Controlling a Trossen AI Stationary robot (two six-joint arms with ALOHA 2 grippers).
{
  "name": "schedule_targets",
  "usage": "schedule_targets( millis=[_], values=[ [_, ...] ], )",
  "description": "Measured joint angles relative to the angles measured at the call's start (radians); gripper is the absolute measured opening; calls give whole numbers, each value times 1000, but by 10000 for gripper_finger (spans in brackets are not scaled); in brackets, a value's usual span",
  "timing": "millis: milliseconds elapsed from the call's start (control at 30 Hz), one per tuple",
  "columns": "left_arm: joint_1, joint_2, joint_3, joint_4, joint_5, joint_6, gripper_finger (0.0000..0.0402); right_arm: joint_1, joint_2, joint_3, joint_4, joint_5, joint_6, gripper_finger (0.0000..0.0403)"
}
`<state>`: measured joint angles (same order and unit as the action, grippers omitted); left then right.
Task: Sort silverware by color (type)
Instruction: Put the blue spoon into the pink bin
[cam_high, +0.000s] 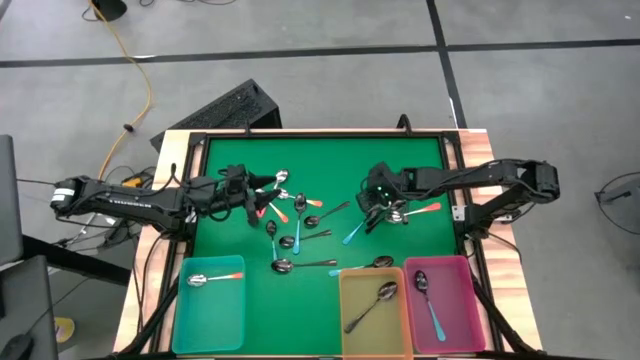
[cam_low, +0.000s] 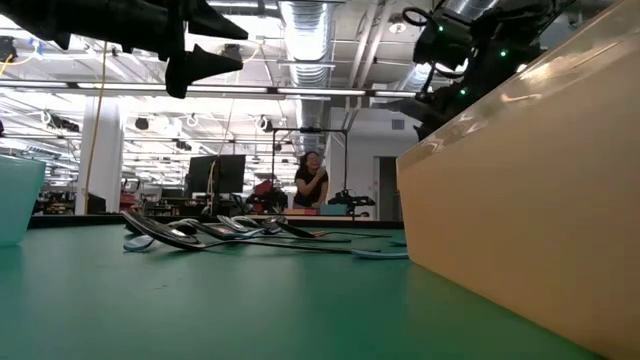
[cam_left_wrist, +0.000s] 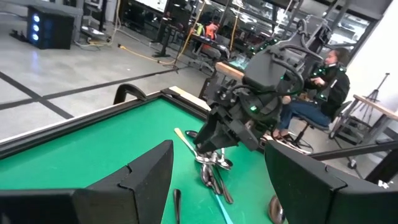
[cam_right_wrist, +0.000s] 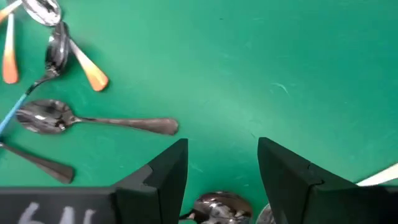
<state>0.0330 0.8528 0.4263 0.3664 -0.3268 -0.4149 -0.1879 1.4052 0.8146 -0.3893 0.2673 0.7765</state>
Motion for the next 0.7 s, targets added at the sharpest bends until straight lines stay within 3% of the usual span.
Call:
schedule_targets(
  millis=[567, 700],
  values=[
    [1, -1, 0, 3, 34, 0, 238, 4, 0, 0, 162, -5, -6, 202],
    [29, -20, 4, 92, 122, -44, 238, -1, -11, 0, 326, -119, -74, 202]
  ],
)
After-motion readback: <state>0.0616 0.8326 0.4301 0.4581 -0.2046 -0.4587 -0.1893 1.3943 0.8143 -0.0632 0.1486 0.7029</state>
